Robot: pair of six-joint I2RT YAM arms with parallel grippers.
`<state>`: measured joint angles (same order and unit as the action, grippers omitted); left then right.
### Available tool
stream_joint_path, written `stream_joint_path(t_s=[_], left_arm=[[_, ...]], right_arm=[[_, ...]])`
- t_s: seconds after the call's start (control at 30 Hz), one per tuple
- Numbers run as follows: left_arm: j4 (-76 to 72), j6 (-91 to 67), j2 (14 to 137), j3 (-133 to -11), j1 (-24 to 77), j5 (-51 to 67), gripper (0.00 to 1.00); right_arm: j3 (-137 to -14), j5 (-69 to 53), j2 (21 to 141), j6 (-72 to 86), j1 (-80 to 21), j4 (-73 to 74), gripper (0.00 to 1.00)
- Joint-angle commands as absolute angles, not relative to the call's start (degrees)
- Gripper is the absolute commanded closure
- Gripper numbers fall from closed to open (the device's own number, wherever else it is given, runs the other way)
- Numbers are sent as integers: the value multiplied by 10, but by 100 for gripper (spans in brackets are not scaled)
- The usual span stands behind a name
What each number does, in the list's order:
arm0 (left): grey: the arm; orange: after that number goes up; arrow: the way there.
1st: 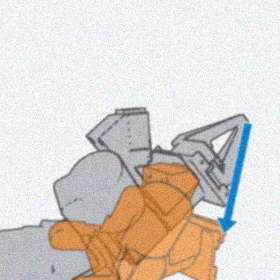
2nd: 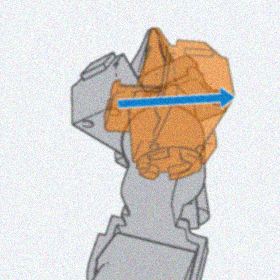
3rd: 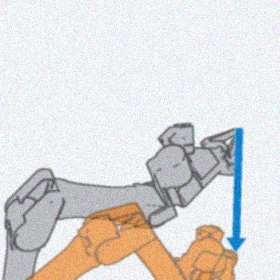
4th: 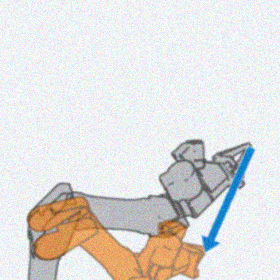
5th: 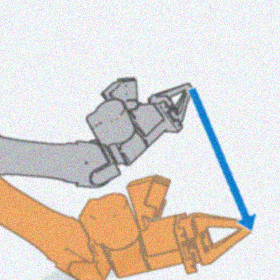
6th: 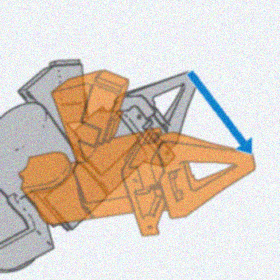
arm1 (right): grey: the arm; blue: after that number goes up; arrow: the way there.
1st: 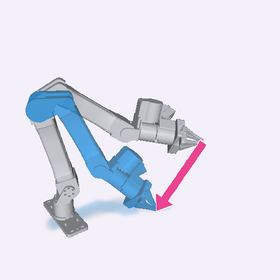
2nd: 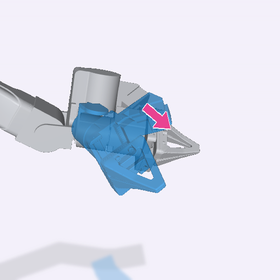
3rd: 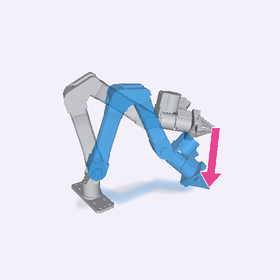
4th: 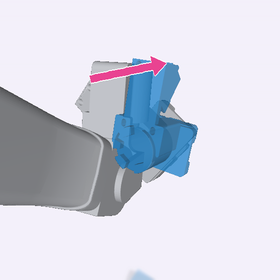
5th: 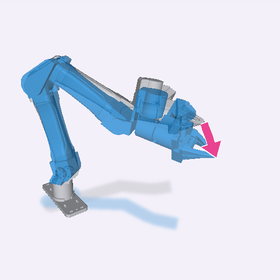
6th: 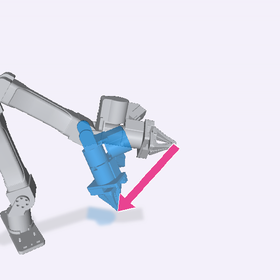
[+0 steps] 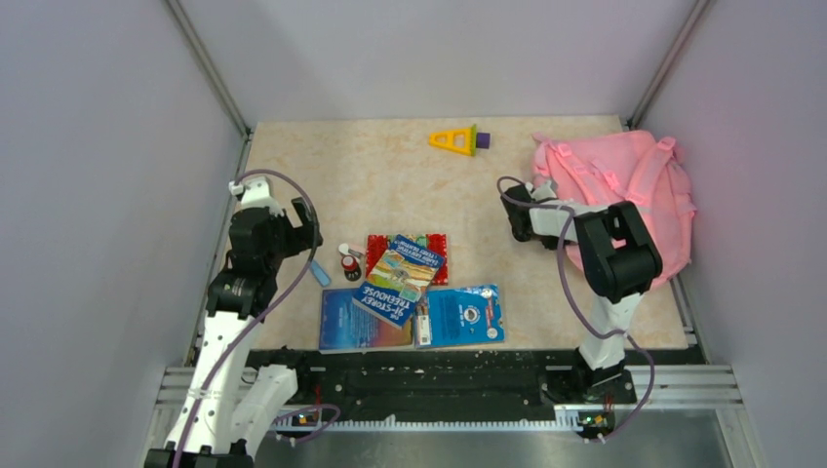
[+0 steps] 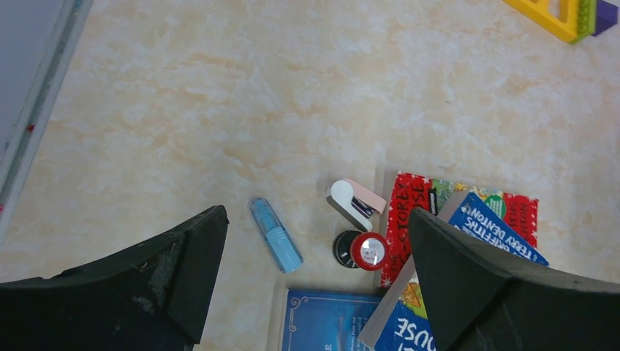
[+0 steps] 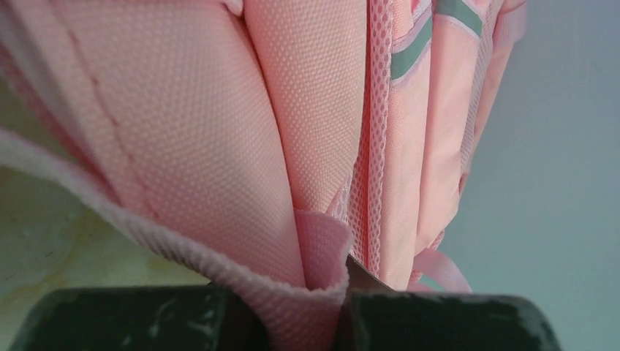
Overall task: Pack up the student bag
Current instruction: Pick up the student bag at the center of the board.
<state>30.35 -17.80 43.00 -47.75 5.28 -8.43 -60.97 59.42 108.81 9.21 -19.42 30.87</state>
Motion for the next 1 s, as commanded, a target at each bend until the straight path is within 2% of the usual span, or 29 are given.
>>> stream_joint_path(t_s=[0.0, 0.27, 0.57, 0.83, 0.9, 0.97], left_arm=[[262, -147, 421, -466, 51, 21, 2], [228, -118, 408, -447, 54, 137, 4], [180, -142, 413, -466, 66, 213, 6], [149, -157, 429, -534, 110, 224, 8], [148, -132, 437, -552, 147, 205, 11], [160, -83, 452, -566, 221, 131, 13]], right_arm=[[-623, 623, 1052, 102, -201, 296, 100], [-625, 623, 909, 107, -236, 334, 100], [-667, 511, 741, 72, -310, 323, 100], [-692, 315, 651, 13, -385, 246, 100], [-692, 243, 637, 9, -389, 226, 100], [-689, 176, 626, 4, -392, 207, 100]])
